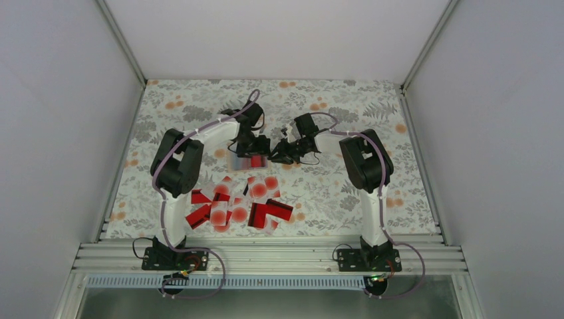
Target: Put the credit cards into the card holder
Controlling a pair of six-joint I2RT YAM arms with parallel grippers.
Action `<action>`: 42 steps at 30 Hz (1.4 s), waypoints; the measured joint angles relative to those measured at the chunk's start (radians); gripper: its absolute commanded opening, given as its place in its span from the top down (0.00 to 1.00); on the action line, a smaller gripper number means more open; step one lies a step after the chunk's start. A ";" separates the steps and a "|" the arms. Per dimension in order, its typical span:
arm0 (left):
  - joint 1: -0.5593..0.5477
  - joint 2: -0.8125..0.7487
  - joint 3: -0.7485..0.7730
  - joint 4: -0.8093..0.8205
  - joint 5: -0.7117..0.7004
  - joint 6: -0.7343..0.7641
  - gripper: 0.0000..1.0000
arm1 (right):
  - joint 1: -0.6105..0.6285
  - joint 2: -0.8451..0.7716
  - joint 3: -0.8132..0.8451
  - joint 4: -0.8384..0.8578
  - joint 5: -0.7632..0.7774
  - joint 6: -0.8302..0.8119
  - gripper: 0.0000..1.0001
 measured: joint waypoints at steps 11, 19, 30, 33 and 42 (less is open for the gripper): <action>-0.007 0.000 0.027 -0.022 -0.033 -0.002 0.26 | 0.000 0.005 0.004 0.000 -0.009 -0.004 0.79; -0.013 0.001 0.047 -0.038 -0.064 -0.006 0.25 | 0.000 0.010 0.009 -0.003 -0.015 -0.006 0.79; -0.013 0.019 0.037 -0.061 -0.095 -0.021 0.22 | 0.000 0.015 0.015 -0.003 -0.020 -0.010 0.79; -0.013 0.019 0.033 -0.060 -0.096 -0.026 0.21 | 0.000 0.015 0.015 -0.004 -0.020 -0.011 0.80; -0.005 0.019 0.014 -0.041 -0.058 -0.029 0.21 | 0.000 0.016 0.015 -0.007 -0.020 -0.011 0.81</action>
